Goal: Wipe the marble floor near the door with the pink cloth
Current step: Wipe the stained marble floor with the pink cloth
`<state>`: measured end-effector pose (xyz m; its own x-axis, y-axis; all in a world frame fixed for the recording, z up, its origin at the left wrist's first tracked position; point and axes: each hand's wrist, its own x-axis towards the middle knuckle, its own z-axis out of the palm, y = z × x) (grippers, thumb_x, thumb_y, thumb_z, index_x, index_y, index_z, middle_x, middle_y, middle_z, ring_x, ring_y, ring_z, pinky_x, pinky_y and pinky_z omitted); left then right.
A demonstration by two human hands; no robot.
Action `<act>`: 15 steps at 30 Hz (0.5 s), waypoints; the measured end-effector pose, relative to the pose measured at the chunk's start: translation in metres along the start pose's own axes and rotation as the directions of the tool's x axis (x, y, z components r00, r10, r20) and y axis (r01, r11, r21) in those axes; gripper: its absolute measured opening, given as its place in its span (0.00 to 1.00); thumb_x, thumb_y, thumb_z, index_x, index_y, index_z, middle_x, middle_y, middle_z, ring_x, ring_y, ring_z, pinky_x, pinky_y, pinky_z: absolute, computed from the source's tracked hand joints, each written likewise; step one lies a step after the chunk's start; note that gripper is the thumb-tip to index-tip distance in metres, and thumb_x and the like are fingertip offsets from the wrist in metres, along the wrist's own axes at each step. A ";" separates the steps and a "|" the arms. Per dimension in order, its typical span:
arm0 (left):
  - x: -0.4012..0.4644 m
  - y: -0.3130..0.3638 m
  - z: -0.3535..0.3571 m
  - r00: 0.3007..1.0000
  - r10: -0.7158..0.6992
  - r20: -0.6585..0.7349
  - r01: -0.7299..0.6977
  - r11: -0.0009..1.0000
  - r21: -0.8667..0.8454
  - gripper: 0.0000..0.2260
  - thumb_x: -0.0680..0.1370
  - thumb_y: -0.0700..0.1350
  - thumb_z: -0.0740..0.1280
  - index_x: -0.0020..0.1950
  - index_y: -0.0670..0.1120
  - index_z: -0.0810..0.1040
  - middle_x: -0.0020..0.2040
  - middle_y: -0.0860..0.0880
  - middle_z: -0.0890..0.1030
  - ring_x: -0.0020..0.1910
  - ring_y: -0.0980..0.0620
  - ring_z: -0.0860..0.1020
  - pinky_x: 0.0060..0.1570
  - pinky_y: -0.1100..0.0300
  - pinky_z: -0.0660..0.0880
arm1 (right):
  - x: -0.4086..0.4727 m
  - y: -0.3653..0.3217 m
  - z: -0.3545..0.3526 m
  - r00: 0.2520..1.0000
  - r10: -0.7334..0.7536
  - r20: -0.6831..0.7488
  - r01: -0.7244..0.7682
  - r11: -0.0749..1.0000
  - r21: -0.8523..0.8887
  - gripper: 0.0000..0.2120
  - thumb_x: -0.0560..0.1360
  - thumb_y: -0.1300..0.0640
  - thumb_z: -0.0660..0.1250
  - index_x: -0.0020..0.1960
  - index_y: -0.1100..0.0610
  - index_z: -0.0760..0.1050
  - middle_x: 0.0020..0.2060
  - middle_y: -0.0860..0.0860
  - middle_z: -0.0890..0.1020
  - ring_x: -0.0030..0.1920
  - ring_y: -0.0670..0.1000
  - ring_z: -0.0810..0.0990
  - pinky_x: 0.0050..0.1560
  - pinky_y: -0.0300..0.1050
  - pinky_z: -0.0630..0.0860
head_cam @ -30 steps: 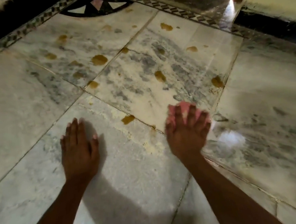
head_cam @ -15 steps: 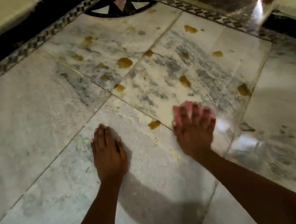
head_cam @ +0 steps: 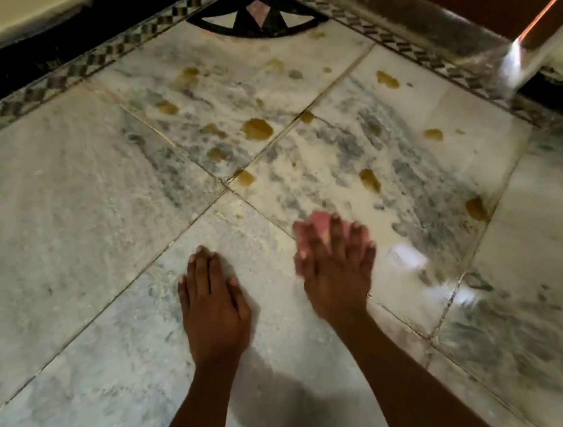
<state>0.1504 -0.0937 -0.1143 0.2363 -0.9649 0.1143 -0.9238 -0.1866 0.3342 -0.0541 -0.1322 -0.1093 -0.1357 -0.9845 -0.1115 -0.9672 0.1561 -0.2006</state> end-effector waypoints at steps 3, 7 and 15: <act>0.002 0.004 -0.006 1.000 -0.026 -0.007 0.026 1.000 -0.015 0.26 0.85 0.50 0.55 0.81 0.40 0.70 0.84 0.42 0.67 0.84 0.41 0.64 0.82 0.38 0.59 | -0.040 0.040 -0.012 0.974 -0.213 0.074 0.218 0.974 -0.064 0.27 0.86 0.34 0.41 0.85 0.31 0.47 0.88 0.48 0.44 0.87 0.61 0.39 0.83 0.72 0.44; 0.002 0.002 -0.005 0.999 -0.037 0.001 0.037 0.999 0.001 0.26 0.85 0.51 0.56 0.81 0.41 0.69 0.84 0.42 0.65 0.85 0.41 0.62 0.83 0.38 0.57 | 0.006 0.054 -0.009 0.993 0.116 0.000 -0.116 0.993 0.000 0.30 0.84 0.33 0.39 0.85 0.34 0.54 0.88 0.52 0.52 0.87 0.65 0.45 0.82 0.75 0.46; 0.004 0.006 -0.011 1.000 -0.012 0.014 0.012 1.000 -0.002 0.26 0.85 0.49 0.56 0.81 0.39 0.69 0.83 0.39 0.67 0.84 0.38 0.63 0.82 0.35 0.60 | -0.034 0.025 -0.015 0.917 -0.372 0.142 0.383 0.921 -0.064 0.25 0.86 0.33 0.43 0.82 0.25 0.45 0.88 0.47 0.41 0.86 0.63 0.37 0.82 0.74 0.47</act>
<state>0.1487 -0.0963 -0.1011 0.2435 -0.9650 0.0970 -0.9202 -0.1983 0.3374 -0.0773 -0.0959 -0.0964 0.2656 -0.9497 -0.1656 -0.9569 -0.2388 -0.1651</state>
